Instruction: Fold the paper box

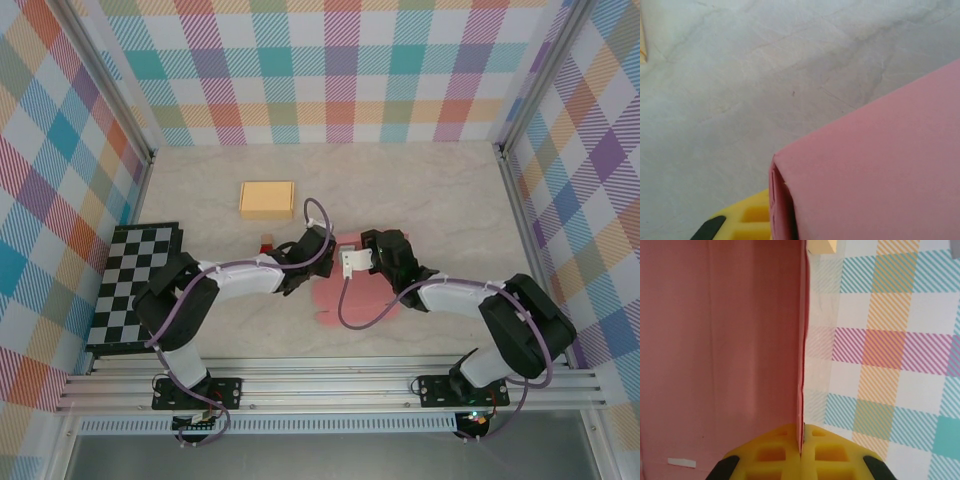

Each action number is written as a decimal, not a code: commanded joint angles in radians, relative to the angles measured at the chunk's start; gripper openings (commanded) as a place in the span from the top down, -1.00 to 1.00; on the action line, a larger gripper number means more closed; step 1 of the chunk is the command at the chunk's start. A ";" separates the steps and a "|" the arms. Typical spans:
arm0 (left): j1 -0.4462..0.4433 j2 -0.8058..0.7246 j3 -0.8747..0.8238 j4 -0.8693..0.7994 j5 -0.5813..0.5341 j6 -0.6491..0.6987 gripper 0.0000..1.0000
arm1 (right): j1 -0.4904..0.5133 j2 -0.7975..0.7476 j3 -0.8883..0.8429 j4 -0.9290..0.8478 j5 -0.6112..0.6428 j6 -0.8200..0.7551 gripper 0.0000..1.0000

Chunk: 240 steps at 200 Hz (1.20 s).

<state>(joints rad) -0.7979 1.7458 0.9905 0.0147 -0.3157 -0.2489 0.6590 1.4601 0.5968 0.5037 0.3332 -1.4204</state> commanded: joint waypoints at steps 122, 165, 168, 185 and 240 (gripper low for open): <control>0.005 -0.094 -0.136 0.151 -0.091 0.281 0.79 | -0.141 -0.173 0.435 -0.844 -0.360 1.119 0.20; 0.007 -0.090 -0.183 0.236 -0.045 0.394 0.79 | -0.141 -0.018 0.511 -0.908 -0.347 1.331 0.19; 0.006 -0.089 -0.185 0.238 -0.040 0.399 0.79 | -0.140 -0.011 0.509 -0.906 -0.353 1.348 0.20; 0.013 -0.081 -0.187 0.241 -0.008 0.420 0.78 | -0.141 0.024 0.496 -0.899 -0.380 1.370 0.21; 0.058 -0.034 -0.161 0.207 0.077 0.426 0.70 | -0.141 0.051 0.426 -0.871 -0.442 1.405 0.22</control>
<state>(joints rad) -0.7620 1.6730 0.8215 0.2619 -0.2844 0.1398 0.5186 1.5070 1.0470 -0.3683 -0.0547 -0.0647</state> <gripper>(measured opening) 0.134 0.390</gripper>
